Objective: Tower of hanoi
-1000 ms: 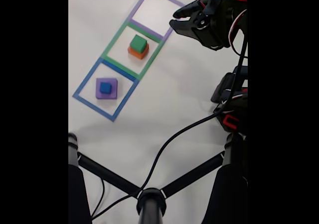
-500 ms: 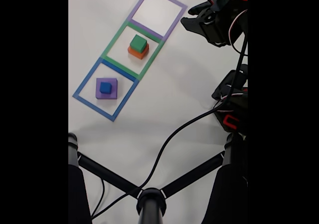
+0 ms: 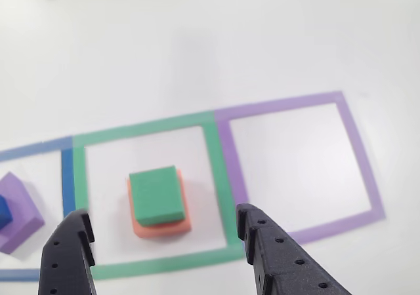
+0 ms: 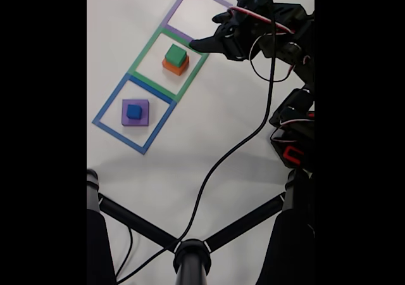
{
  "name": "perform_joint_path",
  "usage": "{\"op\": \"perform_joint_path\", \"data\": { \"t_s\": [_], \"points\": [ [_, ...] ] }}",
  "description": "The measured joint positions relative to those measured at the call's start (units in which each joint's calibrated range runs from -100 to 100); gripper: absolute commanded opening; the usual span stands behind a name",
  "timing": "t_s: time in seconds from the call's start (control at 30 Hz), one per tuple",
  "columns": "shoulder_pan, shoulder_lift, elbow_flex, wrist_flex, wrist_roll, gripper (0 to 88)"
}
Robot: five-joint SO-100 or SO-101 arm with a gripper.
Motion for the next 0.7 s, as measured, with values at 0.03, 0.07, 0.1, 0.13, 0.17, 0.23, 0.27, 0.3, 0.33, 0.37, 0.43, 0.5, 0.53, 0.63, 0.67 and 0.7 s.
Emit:
{"op": "perform_joint_path", "data": {
  "t_s": [0.03, 0.07, 0.1, 0.13, 0.17, 0.23, 0.27, 0.3, 0.33, 0.37, 0.43, 0.5, 0.53, 0.63, 0.67, 0.7],
  "points": [
    [-0.5, 0.0, 2.5, -3.1, 0.0, 25.4],
    [-0.9, 0.0, 5.0, -6.3, 0.0, 25.7],
    [-1.1, -0.1, 7.2, -9.2, 0.0, 26.1],
    [-1.1, -0.2, 9.5, -12.2, 0.0, 26.3],
    [-1.0, -0.4, 11.5, -14.8, 0.0, 26.6],
    [-0.9, -0.7, 15.6, -19.9, 0.0, 27.2],
    [-1.0, -0.8, 17.8, -22.7, 0.0, 27.4],
    [-1.0, -0.8, 19.5, -25.0, 0.0, 27.6],
    [-1.0, -0.8, 21.2, -27.3, 0.0, 27.9],
    [-1.0, -0.8, 22.9, -29.6, 0.0, 28.2],
    [-1.0, -0.8, 26.7, -34.9, -0.6, 28.3],
    [-1.2, -0.3, 30.6, -41.0, -1.0, 28.3],
    [-1.6, 0.4, 32.6, -43.9, -0.4, 28.4],
    [-1.8, 3.5, 36.5, -52.2, -0.2, 28.7],
    [-1.8, 4.9, 37.8, -55.3, -0.2, 28.7],
    [-1.7, 6.8, 39.0, -58.8, -0.2, 28.7]
  ]
}}
